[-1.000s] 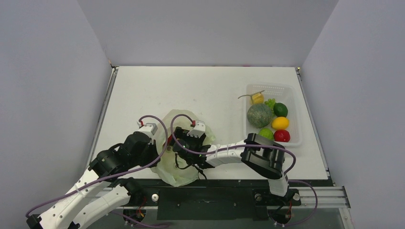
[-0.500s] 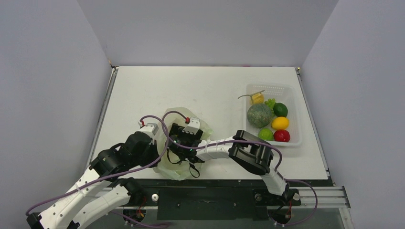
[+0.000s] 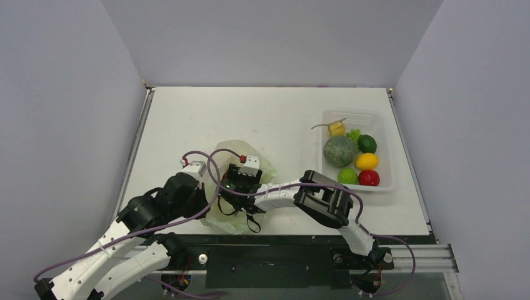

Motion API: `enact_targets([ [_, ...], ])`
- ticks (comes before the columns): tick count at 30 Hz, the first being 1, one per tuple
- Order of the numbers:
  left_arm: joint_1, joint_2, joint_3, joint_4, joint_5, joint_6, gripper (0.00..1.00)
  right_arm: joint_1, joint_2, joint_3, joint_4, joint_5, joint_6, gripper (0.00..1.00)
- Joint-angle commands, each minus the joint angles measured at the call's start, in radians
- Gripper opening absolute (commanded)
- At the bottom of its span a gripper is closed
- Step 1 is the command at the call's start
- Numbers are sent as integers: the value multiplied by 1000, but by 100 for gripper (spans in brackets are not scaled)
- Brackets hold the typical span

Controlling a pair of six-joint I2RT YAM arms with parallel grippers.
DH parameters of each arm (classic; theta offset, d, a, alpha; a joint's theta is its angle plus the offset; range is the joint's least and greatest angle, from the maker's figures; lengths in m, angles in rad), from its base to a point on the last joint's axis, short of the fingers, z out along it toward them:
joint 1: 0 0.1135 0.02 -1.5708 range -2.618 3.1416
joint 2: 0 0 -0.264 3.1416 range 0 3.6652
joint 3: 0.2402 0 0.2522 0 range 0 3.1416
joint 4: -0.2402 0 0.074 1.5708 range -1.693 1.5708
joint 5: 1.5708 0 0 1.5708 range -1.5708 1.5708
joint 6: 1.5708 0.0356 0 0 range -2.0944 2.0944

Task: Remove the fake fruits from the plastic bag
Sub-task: Take out the fake fruit from the plastic bag.

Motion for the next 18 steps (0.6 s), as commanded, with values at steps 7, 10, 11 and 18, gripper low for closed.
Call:
enact_targets([
  [7,-12,5,8,23,-17,-12,0,26,-216,-187,318,-126,-273,21],
  [10,-17,-1,6,24,-18,-12,0,26,-259,-219,328,-187,-316,13],
  [11,-17,-2,6,26,-18,-10,0,26,-277,-231,329,-199,-337,6],
  [18,-19,-8,6,23,-31,-18,0,10,-358,-314,346,-440,-399,0],
])
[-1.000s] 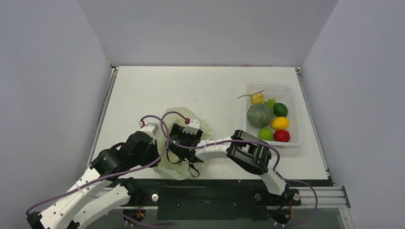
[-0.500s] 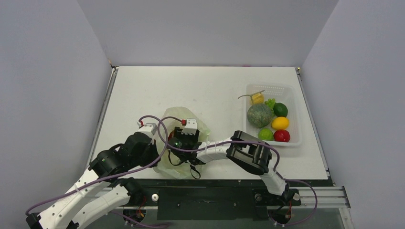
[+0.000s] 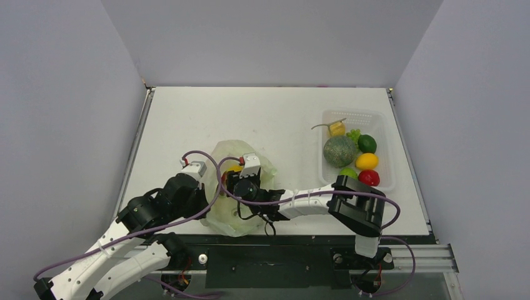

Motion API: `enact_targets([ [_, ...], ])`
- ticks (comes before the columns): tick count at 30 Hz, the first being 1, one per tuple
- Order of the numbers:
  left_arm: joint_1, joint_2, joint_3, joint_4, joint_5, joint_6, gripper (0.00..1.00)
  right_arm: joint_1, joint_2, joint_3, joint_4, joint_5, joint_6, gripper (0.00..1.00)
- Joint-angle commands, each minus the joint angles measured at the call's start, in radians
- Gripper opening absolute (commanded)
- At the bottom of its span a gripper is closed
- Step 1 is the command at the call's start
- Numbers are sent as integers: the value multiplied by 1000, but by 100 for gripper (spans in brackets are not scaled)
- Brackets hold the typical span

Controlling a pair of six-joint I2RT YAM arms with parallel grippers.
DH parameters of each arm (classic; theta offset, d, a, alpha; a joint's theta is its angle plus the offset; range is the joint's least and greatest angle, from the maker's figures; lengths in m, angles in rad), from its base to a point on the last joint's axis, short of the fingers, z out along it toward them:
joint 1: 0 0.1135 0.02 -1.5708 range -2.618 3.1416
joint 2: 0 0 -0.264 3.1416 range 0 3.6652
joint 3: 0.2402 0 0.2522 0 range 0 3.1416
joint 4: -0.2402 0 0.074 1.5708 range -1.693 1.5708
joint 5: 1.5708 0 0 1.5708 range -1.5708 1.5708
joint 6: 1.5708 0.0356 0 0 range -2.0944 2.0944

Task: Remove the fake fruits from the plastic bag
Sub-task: Take out the fake fruit from the plastic bag.

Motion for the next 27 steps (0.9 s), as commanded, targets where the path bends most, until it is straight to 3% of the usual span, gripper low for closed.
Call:
enact_targets([
  [1,-6,-15,6,23,-27,-13,0,-10,-89,-58,78,-241,-69,0],
  [5,-6,-24,7,22,-31,-16,0,-12,-115,-136,189,-475,-110,0],
  [13,-9,-18,6,23,-36,-17,0,-42,-238,-255,312,-758,-152,0],
  [18,-11,-17,5,20,-39,-21,0,-42,-415,-348,284,-713,-211,0],
  [21,-13,-18,5,22,-37,-19,0,-43,-516,-346,154,-690,-271,0],
  [27,-14,-10,6,23,-35,-16,0,-45,-782,-410,21,-502,-393,0],
])
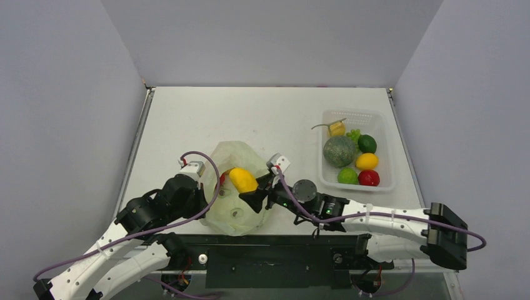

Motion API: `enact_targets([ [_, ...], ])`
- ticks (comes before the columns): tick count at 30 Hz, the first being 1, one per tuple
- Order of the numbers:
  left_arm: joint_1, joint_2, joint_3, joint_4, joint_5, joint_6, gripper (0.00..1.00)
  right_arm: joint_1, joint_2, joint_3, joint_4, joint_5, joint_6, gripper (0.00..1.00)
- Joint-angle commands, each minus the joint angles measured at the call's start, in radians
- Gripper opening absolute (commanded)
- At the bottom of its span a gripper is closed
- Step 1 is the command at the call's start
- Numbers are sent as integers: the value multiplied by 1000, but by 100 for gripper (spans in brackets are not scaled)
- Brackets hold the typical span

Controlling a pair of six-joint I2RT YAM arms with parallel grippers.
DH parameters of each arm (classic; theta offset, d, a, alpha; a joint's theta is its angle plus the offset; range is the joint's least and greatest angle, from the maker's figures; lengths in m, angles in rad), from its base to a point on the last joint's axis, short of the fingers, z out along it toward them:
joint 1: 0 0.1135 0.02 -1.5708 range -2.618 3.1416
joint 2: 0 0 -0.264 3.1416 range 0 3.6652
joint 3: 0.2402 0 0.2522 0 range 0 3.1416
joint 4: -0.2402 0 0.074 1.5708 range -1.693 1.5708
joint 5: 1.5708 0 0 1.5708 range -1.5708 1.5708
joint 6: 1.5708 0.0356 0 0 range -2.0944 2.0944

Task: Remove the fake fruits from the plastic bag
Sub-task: Take out the fake fruit from the plastic bag, then place the fake fruit in the bin.

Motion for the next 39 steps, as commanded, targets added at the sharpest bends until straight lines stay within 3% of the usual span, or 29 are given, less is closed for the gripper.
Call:
enact_targets([
  [1,-8,8,6,24,-11,-8,0,-14,-181,-56,-75,196,-125,0],
  [9,-11,7,6,25,-11,-9,0,-193,-362,-98,-158,530,-54,0],
  [15,-15,9,5,26,-10,-8,0,-540,-313,11,-367,636,156,0],
  [21,-17,2,4,23,-17,-14,0,-831,-193,102,-507,492,259,0],
  [26,-19,4,4,24,-16,-11,0,-1012,-43,218,-574,224,254,2],
  [34,-23,12,5,24,-19,-12,0,-1213,222,391,-685,23,134,23],
  [39,-25,3,8,29,-12,6,0,-1239,296,392,-668,-12,109,40],
])
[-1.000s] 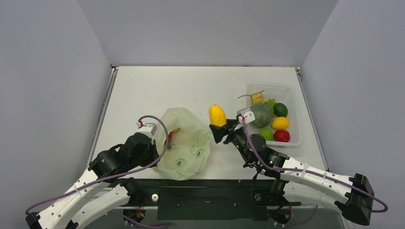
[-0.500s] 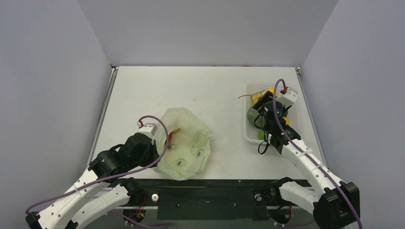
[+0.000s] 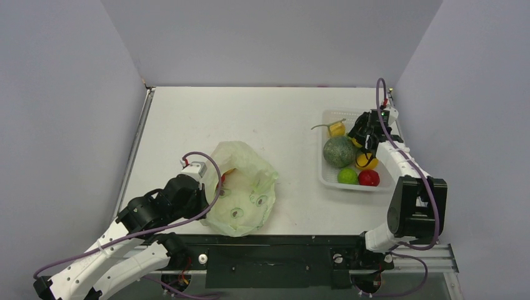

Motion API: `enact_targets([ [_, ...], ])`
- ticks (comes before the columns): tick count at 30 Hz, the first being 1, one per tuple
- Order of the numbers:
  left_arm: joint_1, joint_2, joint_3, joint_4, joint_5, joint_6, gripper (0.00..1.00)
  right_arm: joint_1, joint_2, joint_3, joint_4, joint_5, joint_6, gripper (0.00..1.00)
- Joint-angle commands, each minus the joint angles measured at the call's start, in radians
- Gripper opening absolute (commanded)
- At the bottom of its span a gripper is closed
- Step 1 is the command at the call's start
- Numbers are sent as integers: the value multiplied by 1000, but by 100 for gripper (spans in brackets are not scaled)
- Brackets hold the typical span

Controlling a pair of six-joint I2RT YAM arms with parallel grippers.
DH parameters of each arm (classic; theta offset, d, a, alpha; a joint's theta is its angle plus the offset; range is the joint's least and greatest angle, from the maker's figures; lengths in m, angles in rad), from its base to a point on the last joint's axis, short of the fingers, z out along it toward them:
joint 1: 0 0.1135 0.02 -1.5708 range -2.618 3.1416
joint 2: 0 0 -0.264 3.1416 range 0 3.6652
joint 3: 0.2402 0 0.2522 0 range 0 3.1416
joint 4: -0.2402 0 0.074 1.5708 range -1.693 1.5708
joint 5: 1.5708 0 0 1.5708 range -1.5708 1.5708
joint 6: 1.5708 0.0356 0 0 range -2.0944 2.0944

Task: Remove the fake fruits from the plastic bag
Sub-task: Place the fake fruit in the bin.

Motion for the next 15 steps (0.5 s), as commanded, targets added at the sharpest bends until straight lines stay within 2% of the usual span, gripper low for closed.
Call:
enact_targets([
  [1,-7,-12,9,29,-8,9,0,-12,27,28,8,-64,-35,46],
  [5,-8,-12,11,32,-7,15,0,-15,19,11,31,-35,-29,65],
  [9,-10,-18,12,34,-13,18,0,-15,-25,-28,59,5,-24,78],
  [15,-19,-17,15,36,-18,22,0,-10,-126,-79,83,27,-30,83],
])
